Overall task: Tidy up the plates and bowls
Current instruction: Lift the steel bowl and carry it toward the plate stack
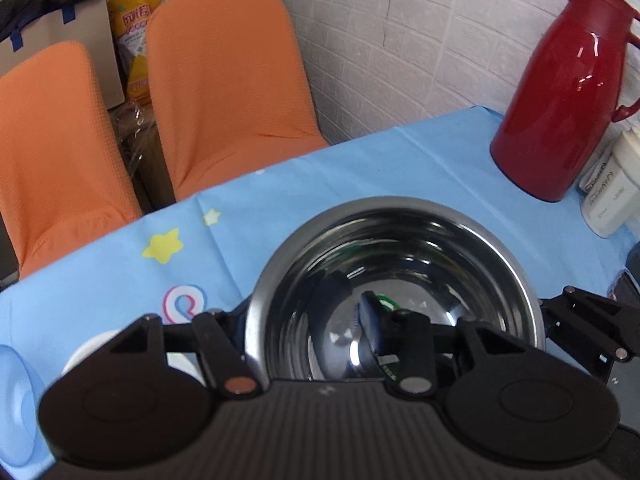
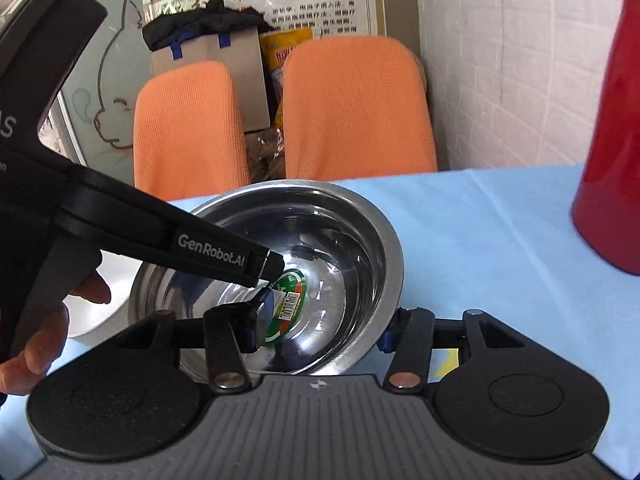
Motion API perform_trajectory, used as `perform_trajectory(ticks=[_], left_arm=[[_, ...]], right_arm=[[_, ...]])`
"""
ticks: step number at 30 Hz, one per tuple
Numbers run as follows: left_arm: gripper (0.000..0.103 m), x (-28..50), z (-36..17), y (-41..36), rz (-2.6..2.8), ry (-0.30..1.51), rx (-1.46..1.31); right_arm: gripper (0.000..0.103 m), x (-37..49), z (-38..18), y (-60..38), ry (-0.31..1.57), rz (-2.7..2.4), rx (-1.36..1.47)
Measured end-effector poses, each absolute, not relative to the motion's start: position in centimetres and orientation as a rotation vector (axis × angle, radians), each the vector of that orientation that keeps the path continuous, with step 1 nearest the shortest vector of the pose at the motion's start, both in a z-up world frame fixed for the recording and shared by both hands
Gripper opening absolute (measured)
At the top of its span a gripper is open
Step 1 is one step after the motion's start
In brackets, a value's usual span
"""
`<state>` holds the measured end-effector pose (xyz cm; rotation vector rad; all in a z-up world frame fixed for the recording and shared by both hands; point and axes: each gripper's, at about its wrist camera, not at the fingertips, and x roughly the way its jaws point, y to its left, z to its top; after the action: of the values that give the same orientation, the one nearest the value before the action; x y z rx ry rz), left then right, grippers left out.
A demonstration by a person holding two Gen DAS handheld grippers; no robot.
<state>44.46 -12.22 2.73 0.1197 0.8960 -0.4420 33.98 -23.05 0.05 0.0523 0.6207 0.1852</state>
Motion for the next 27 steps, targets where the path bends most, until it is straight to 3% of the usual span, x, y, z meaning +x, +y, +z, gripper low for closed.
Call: perform_trajectory(ticks=[7, 15, 27], left_arm=[[0.040, 35.9, 4.4, -11.2, -0.447, 0.881, 0.118], [0.040, 25.9, 2.2, -7.2, -0.405, 0.936, 0.128], [0.043, 20.1, -0.6, -3.7, -0.380, 0.977, 0.086]], right_arm=[[0.091, 26.6, 2.0, -22.6, 0.566, 0.188, 0.051], [0.094, 18.1, 0.6, -20.2, 0.604, 0.247, 0.098], [0.098, 12.7, -2.5, -15.4, 0.673, 0.307, 0.080]])
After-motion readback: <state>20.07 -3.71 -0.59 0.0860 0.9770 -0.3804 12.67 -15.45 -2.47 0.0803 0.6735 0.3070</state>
